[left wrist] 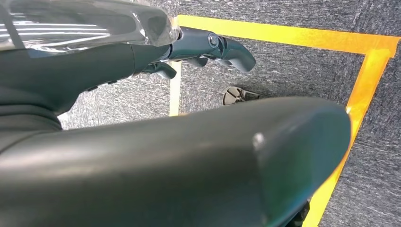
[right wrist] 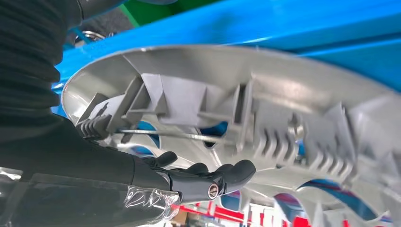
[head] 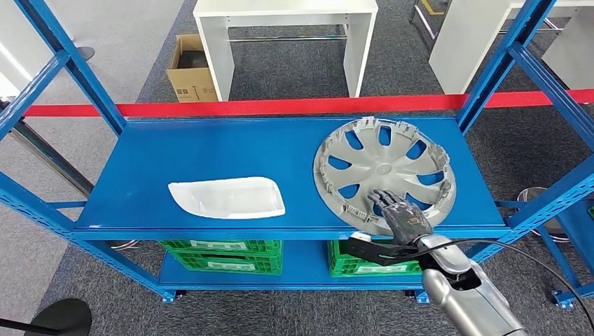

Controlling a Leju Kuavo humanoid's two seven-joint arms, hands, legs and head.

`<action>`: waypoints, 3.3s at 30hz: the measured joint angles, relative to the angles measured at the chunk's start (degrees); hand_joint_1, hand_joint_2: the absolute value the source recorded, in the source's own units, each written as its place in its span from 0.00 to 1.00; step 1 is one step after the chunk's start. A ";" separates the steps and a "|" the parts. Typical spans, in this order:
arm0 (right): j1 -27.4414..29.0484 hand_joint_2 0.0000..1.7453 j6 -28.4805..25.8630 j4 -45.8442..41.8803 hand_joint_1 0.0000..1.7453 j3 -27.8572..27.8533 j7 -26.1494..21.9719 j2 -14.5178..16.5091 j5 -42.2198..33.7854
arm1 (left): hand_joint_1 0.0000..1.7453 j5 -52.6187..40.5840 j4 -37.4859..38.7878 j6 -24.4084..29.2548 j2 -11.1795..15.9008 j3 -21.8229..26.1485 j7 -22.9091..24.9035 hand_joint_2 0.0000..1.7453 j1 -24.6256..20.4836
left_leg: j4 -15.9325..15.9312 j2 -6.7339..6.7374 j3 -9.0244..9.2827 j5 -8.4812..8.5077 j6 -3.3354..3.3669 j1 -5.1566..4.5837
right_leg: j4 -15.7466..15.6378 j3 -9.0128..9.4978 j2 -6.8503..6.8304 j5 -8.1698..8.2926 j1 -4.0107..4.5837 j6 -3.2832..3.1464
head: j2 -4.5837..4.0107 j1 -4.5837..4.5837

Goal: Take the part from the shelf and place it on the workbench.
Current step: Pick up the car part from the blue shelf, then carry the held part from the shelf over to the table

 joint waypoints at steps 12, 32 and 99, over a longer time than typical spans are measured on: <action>-2.61 1.00 -6.97 6.59 1.00 4.59 3.81 3.51 7.30 | 0.00 -0.08 0.00 0.05 0.00 0.57 -0.31 0.00 0.00 | -0.02 0.44 0.27 -0.17 -0.06 0.00 | -0.02 0.15 0.40 0.02 0.00 -0.01 | 0.00 0.00; 1.34 1.00 -9.93 1.44 1.00 2.46 6.38 3.02 15.62 | 0.00 -0.78 0.00 0.26 0.02 2.33 -0.74 0.00 0.01 | 0.00 0.32 0.09 -0.06 -0.04 0.00 | -0.01 -0.08 0.38 0.11 -0.02 0.03 | 0.00 0.00; 13.39 1.00 31.01 -45.69 1.00 -21.89 -34.67 14.85 -73.75 | 0.00 -6.93 -0.04 -2.63 -0.37 5.46 -12.57 1.00 -0.64 | 0.01 0.00 -0.11 -0.17 -0.08 -0.01 | 0.00 -0.20 0.08 -0.12 -0.02 0.09 | 0.00 -0.01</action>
